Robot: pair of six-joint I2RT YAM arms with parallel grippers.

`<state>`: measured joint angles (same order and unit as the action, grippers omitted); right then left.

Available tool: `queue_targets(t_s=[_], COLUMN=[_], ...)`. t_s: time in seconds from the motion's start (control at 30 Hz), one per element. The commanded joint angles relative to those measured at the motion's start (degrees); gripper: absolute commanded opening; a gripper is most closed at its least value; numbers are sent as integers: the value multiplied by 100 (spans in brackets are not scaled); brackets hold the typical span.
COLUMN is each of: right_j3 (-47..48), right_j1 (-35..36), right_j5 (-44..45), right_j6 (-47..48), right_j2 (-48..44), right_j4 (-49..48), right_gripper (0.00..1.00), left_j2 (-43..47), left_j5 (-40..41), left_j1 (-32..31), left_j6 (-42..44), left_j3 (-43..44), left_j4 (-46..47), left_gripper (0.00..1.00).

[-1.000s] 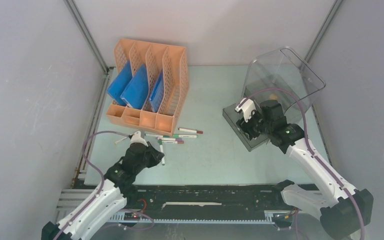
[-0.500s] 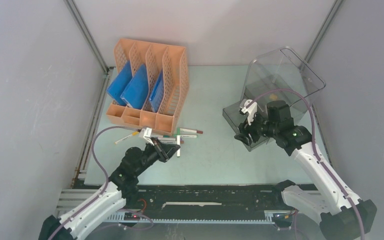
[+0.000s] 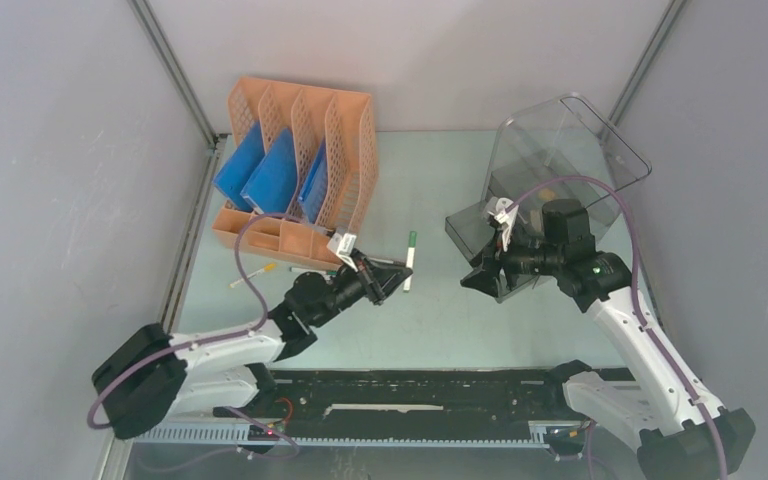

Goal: Organize the desk
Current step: Pick up the stationery from the center of the board.

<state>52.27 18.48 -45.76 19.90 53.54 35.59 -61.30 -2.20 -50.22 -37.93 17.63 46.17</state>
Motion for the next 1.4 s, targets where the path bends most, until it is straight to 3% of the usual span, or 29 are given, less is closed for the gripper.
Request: queue_targets(t_s=[0.0, 0.33, 0.7, 1.37], right_j3=[248, 235, 146, -93], right_j1=[-5, 55, 90, 174], right_j5=[-429, -43, 998, 490], right_j6=[-475, -1795, -2687, -2878], right_j2=[-19, 172, 130, 304], right_j4=[-134, -790, -1208, -1529], right_gripper=[60, 60, 59, 41], left_j2=[-593, -1683, -2141, -2351], left_j5=[206, 575, 633, 486], left_j1=[-300, -767, -1044, -1170], left_j6=[321, 230, 102, 23], left_j3=[604, 1308, 1547, 1669], left_j4=[967, 1474, 1734, 1922], left_gripper=[0, 0, 0, 1])
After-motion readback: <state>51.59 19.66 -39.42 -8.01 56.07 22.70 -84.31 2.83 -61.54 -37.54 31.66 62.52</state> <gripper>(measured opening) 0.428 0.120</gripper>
